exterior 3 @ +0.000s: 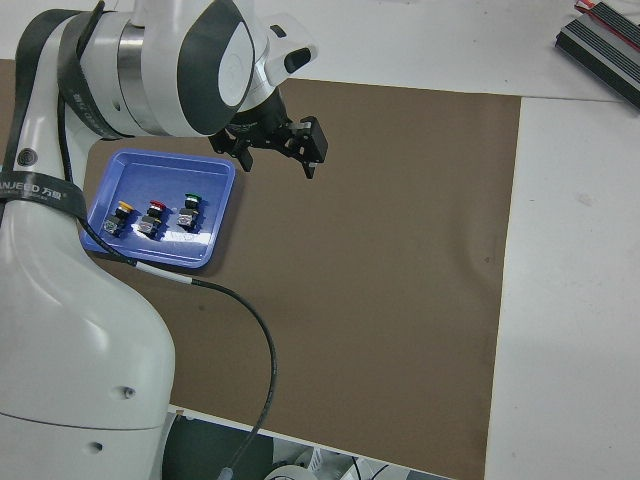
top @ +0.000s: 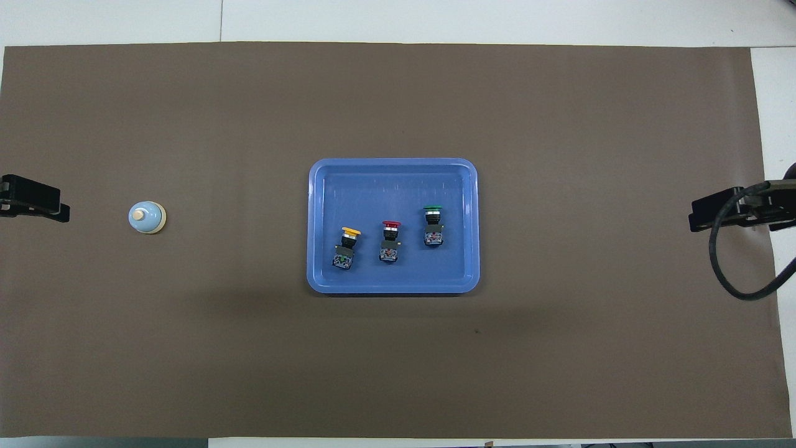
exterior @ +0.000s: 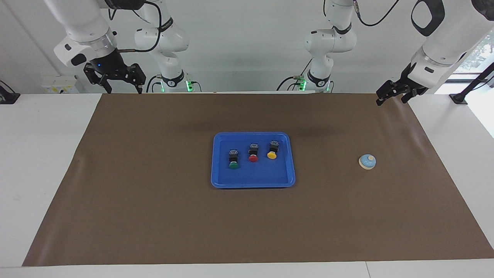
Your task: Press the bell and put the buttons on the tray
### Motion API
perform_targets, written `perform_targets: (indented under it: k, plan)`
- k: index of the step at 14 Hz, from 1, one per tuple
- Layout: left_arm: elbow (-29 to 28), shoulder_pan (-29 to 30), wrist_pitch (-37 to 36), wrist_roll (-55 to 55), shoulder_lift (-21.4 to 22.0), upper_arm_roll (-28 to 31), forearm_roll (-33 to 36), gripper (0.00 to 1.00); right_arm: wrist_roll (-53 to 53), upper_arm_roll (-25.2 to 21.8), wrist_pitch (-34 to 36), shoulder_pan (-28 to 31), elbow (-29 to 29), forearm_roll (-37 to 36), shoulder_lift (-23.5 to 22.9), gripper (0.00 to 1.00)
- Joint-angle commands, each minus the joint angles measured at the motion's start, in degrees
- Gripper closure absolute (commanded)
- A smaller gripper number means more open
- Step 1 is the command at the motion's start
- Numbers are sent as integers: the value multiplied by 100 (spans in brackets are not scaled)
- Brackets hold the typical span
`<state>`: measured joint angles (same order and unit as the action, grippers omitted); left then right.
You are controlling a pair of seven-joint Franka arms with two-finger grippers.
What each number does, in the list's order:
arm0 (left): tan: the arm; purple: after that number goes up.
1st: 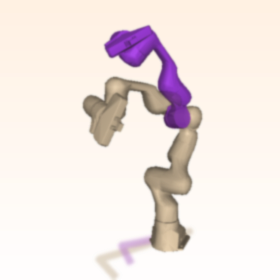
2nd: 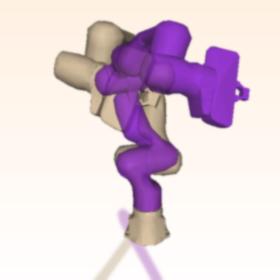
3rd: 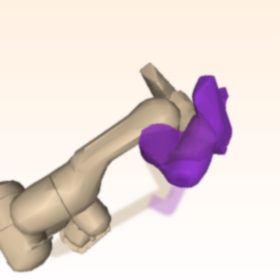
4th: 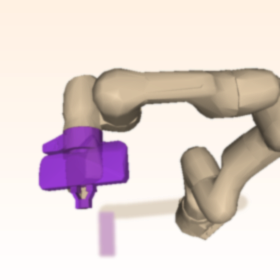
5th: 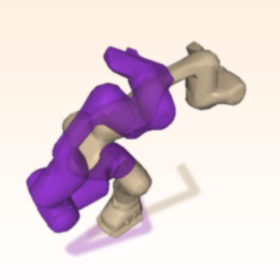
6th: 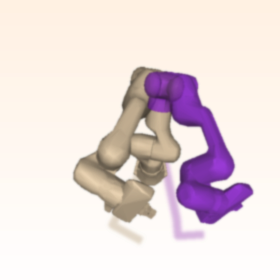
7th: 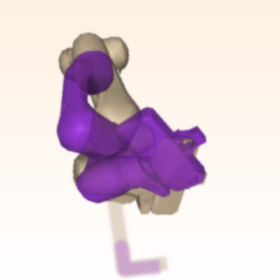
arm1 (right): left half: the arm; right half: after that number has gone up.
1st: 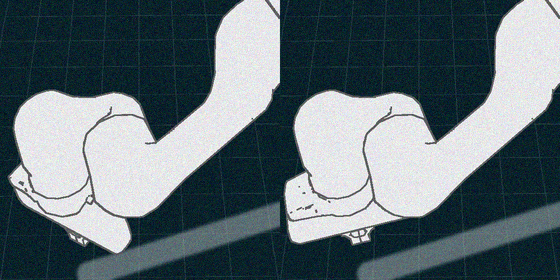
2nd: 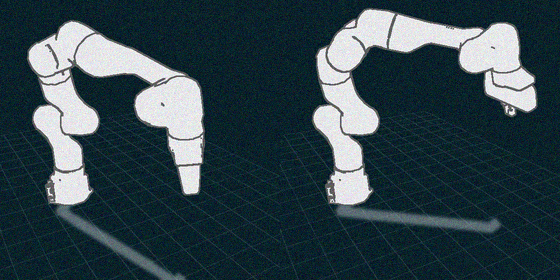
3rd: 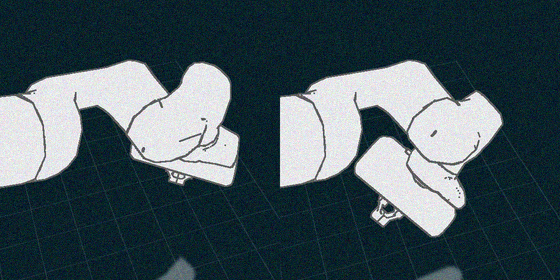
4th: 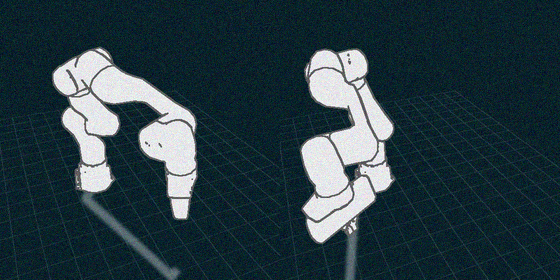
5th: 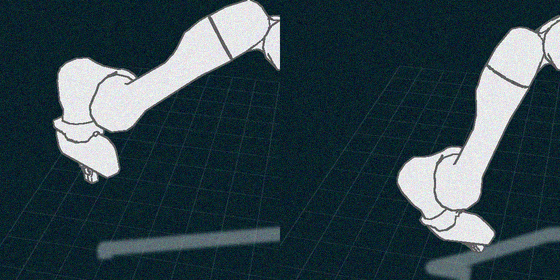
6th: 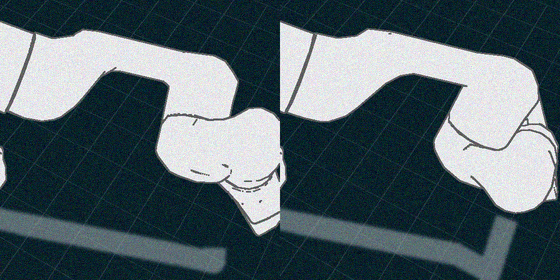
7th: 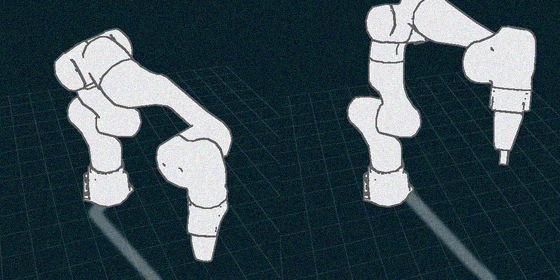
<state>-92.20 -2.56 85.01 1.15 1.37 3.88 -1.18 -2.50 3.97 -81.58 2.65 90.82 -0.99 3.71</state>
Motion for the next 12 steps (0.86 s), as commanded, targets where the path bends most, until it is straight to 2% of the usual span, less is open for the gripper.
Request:
perform_targets:
  k: [1, 12]
  plan:
    - [158, -43, -64, 26, -84, 42, 74, 0, 74, 95, -42, 122, 103, -59, 95, 0]
    - [141, -96, -20, 26, -66, 34, 74, 0, 74, 95, -42, 122, 103, -59, 95, 0]
